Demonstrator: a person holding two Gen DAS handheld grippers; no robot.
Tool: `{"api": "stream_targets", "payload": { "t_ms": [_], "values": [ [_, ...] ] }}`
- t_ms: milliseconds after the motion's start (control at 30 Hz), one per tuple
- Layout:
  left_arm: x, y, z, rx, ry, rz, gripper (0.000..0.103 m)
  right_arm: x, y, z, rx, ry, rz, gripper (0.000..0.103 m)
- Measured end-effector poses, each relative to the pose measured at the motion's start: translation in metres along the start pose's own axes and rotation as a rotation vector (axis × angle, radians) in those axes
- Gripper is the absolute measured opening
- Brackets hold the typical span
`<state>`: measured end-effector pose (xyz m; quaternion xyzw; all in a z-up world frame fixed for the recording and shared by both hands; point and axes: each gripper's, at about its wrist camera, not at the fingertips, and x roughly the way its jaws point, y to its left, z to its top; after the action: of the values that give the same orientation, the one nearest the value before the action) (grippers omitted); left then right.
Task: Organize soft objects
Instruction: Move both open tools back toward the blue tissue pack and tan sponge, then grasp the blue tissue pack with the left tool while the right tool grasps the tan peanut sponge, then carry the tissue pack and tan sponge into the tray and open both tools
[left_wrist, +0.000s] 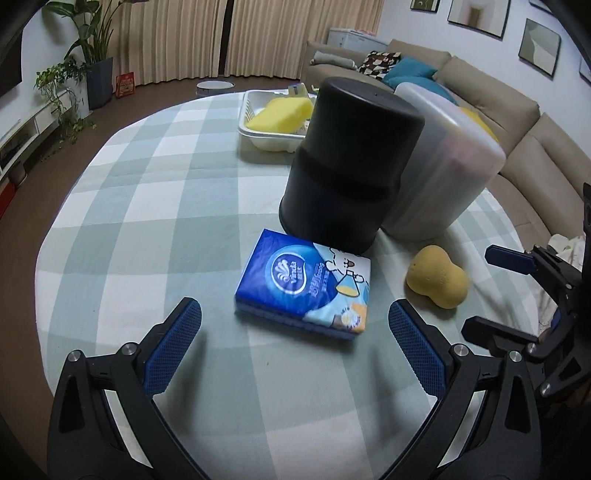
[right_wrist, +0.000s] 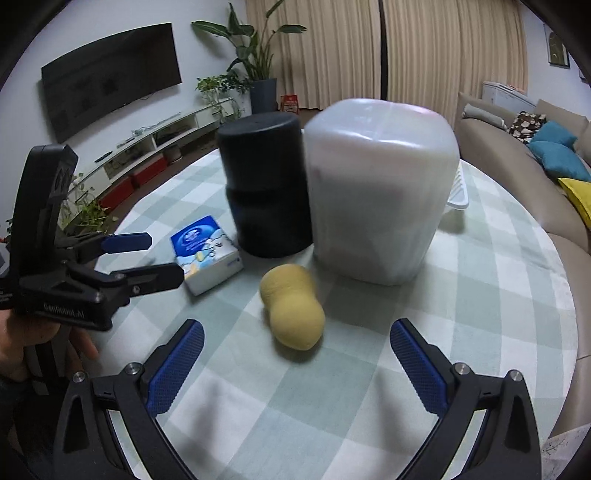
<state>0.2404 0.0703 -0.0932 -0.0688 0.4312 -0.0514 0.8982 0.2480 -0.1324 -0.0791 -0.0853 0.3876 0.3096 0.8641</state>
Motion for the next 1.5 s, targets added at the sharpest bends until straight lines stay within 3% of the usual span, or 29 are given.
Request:
{"api": "stream_targets", "payload": {
  "t_ms": [267,400,500,833,1167,1233,1367,1500],
  "values": [
    [0.015,-0.005,0.006,0.045,0.044,0.047,0.103,0.013,0.000,0.001,-0.010,0.033,-0.007,0.102],
    [0.022,-0.008,0.010,0.093,0.061,0.074,0.103,0.016,-0.002,0.002,-0.020,0.050,-0.023,0.087],
    [0.027,-0.004,0.011,0.096,0.071,0.077,0.103,0.018,-0.002,0.003,-0.025,0.061,-0.018,0.082],
    [0.036,-0.004,0.013,0.118,0.111,0.116,0.103,0.018,0.003,0.004,-0.055,0.058,0.002,0.082],
    [0.034,-0.002,0.012,0.090,0.106,0.140,0.102,0.025,0.004,0.005,-0.064,0.091,-0.017,0.073],
    [0.031,-0.004,0.010,0.090,0.103,0.138,0.098,0.028,0.009,0.009,-0.070,0.091,-0.026,0.066],
    [0.022,-0.011,0.005,0.101,0.084,0.129,0.076,0.028,0.010,0.009,-0.085,0.086,-0.039,0.045],
    [0.012,-0.017,-0.008,0.104,0.080,0.129,0.075,0.021,0.009,0.001,-0.097,0.091,-0.051,0.035]
  ]
}}
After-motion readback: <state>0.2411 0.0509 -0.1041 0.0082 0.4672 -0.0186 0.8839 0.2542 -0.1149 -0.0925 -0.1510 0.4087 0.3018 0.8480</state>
